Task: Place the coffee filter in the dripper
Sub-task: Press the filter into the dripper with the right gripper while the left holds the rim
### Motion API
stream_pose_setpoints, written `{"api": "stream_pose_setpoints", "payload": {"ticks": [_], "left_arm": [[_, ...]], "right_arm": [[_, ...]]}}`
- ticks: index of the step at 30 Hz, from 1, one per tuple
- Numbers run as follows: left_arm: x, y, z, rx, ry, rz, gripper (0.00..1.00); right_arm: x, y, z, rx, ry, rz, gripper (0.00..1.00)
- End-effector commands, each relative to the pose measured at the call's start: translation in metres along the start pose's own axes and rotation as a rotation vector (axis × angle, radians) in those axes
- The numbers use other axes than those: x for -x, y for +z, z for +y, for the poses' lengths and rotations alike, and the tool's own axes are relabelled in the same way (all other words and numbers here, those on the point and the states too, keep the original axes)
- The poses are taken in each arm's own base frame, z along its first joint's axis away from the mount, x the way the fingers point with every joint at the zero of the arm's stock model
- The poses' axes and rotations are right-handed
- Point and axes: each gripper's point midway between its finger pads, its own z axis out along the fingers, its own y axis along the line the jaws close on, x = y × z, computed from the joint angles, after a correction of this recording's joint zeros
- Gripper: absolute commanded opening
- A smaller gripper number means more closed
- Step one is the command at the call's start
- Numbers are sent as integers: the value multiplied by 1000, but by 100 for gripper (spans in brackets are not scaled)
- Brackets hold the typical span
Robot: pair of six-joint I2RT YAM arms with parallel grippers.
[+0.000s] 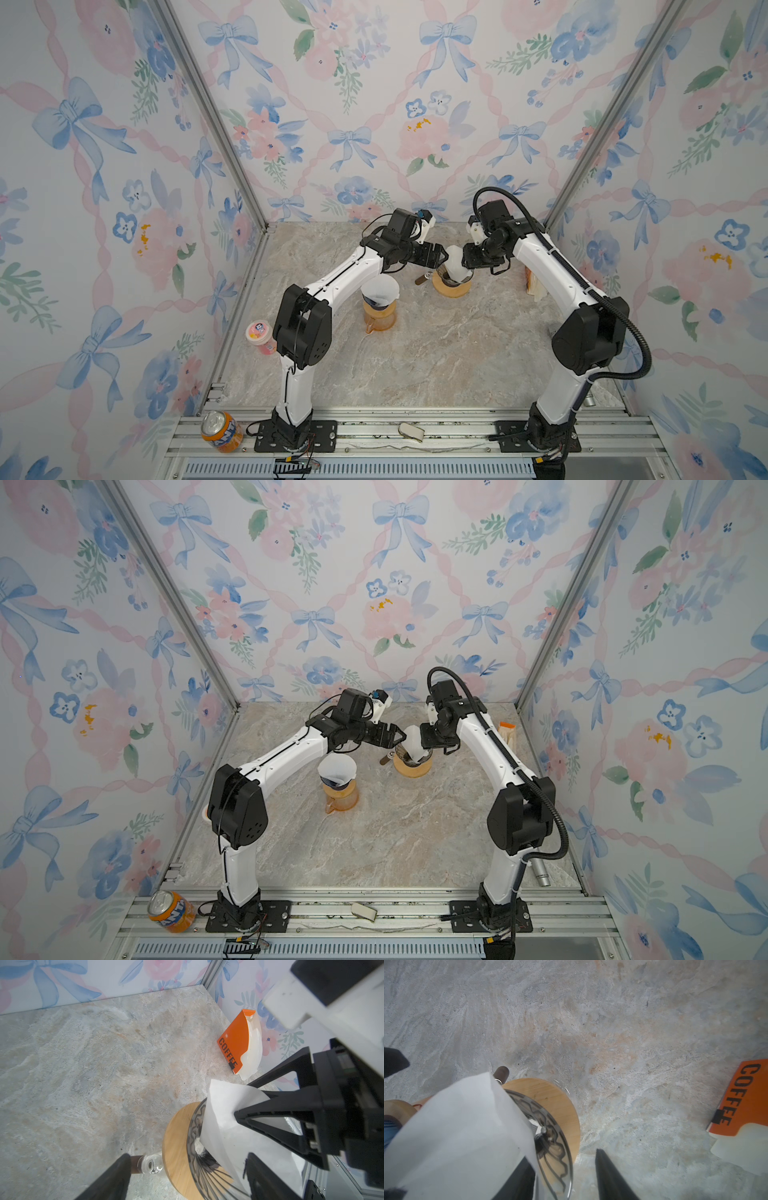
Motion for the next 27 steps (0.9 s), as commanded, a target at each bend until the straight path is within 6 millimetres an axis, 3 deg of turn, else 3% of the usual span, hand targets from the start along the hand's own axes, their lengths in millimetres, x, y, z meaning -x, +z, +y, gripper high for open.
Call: {"api": "stream_pose_setpoints", "payload": {"ticks": [1, 8, 12, 19, 27], "left_arm": [[8, -13, -1, 9, 4, -23, 83], [-2, -6, 6, 20, -12, 3, 79], [2, -8, 4, 14, -8, -8, 79], [12, -7, -4, -21, -11, -22, 80], [0, 9, -4, -27, -32, 15, 72]], "right_arm": [[-15, 14, -4, -30, 9, 75, 49], [-23, 30, 0, -11, 23, 120, 47], [-25, 37, 6, 8, 33, 116, 46], [-22, 39, 21, 44, 8, 98, 46], [-26, 44, 25, 54, 6, 113, 46]]}}
